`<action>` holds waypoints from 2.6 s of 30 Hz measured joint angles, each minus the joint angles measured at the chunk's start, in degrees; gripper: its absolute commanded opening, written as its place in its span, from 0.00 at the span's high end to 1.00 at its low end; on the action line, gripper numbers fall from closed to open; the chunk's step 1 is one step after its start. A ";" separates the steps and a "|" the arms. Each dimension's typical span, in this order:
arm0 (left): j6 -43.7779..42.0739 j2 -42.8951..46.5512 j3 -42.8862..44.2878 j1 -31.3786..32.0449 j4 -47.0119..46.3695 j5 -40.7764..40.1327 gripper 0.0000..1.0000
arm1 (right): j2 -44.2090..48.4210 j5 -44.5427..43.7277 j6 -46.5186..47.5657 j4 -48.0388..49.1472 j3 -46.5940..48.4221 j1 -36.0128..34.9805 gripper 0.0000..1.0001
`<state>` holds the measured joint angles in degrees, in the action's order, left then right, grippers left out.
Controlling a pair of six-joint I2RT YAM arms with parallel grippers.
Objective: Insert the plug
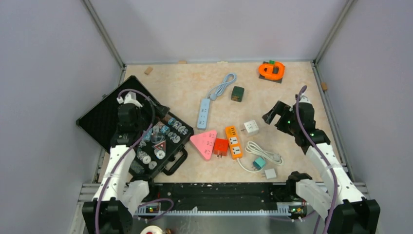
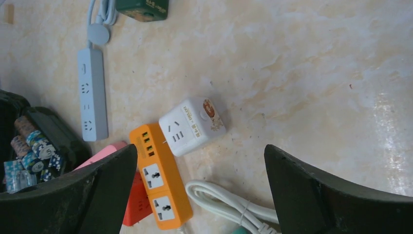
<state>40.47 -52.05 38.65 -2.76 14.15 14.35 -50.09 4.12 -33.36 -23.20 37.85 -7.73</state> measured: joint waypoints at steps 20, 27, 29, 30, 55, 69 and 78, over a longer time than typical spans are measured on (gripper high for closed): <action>-2.32 -10.40 -1.01 16.76 1.66 14.71 0.01 | -0.79 6.12 -0.33 -1.92 -7.45 0.00 0.01; -1.49 -17.29 7.32 34.60 7.56 2.89 0.01 | -0.59 6.34 -1.25 -2.86 -7.58 -0.02 0.01; -1.14 -19.78 9.51 38.88 9.22 -0.79 0.01 | 0.74 6.51 -1.73 -2.73 -8.24 0.00 0.01; -0.94 -21.29 10.75 41.00 10.27 -2.64 0.01 | 1.66 6.67 -1.79 -2.78 -8.61 -0.02 0.01; 6.34 -48.41 30.71 62.66 22.64 -26.36 0.31 | 6.49 14.73 -1.77 -6.32 -9.27 0.00 0.01; 5.68 -45.51 27.32 63.65 20.35 -26.69 0.68 | 6.82 20.22 -1.01 -5.11 -9.29 0.00 0.01; 2.75 -33.62 17.42 62.31 8.09 -15.39 0.70 | 7.02 24.26 0.57 -5.14 -9.25 0.00 0.01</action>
<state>43.22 -85.67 56.07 59.55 22.24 -1.04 -43.07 28.38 -32.80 -28.34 28.60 -7.73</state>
